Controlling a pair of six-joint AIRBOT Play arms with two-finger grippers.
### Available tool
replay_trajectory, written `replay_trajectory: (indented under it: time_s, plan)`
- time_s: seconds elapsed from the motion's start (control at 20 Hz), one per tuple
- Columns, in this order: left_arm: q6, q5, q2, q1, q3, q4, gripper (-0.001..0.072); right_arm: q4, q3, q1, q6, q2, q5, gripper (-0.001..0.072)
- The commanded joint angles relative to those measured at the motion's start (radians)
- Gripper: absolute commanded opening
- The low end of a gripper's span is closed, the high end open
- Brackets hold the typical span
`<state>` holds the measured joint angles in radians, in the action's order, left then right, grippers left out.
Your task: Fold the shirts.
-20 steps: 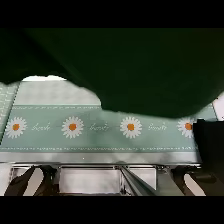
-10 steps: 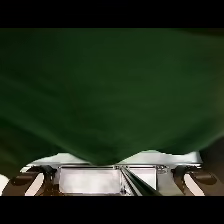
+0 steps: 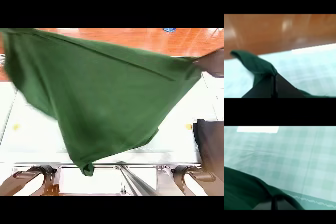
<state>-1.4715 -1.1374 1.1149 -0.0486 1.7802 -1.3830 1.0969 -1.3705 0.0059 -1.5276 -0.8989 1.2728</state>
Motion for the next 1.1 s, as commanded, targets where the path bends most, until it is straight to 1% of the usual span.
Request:
replay_trajectory:
  time_s: [0.0, 0.15, 0.25, 0.35, 0.5, 0.55, 0.6, 0.65, 0.7, 0.75, 0.85, 0.95, 1.05]
  plan:
    - [-0.06, 0.147, 0.252, -0.002, -0.014, -0.005, 0.0022, -0.059, 0.084, 0.0, 0.076, -0.214, -0.196, 0.0018]
    - [-0.106, 0.24, 0.413, -0.002, -0.014, -0.005, 0.0023, -0.084, 0.053, 0.0, 0.095, -0.431, -0.323, 0.0018]
    - [-0.148, 0.267, 0.5, 0.0, -0.014, -0.005, 0.0023, -0.087, -0.018, 0.0, 0.095, -0.574, -0.386, 0.0019]
    - [-0.197, 0.256, 0.571, 0.0, -0.014, -0.002, 0.0022, -0.098, -0.117, 0.0, 0.084, -0.704, -0.42, 0.0019]
    - [-0.203, 0.196, 0.655, 0.0, -0.014, 0.126, 0.0024, -0.105, -0.258, 0.0, 0.006, -0.856, -0.421, 0.0019]
    - [-0.202, 0.171, 0.673, 0.0, -0.014, 0.182, 0.0037, -0.105, -0.289, 0.0, -0.026, -0.885, -0.42, 0.0021]
    - [-0.202, 0.15, 0.685, 0.001, -0.014, 0.217, 0.0173, -0.108, -0.311, 0.0, -0.056, -0.904, -0.423, 0.0127]
    - [-0.202, 0.128, 0.688, 0.005, -0.014, 0.224, 0.0354, -0.109, -0.323, -0.005, -0.081, -0.909, -0.42, 0.0336]
    - [-0.2, 0.088, 0.687, 0.018, -0.004, 0.224, 0.0423, -0.111, -0.337, -0.019, -0.084, -0.904, -0.394, 0.0414]
    - [-0.199, 0.011, 0.687, 0.046, 0.025, 0.223, 0.0469, -0.108, -0.362, -0.045, -0.082, -0.895, -0.335, 0.0414]
    - [-0.196, -0.166, 0.682, 0.139, 0.087, 0.222, 0.0469, -0.099, -0.414, -0.134, -0.079, -0.848, -0.163, 0.0414]
    - [-0.159, -0.313, 0.652, 0.248, 0.097, 0.224, 0.0469, -0.073, -0.417, -0.238, -0.068, -0.768, -0.009, 0.0414]
    - [-0.129, -0.407, 0.601, 0.331, 0.066, 0.224, 0.0469, 0.043, -0.401, -0.314, -0.067, -0.686, 0.128, 0.0413]
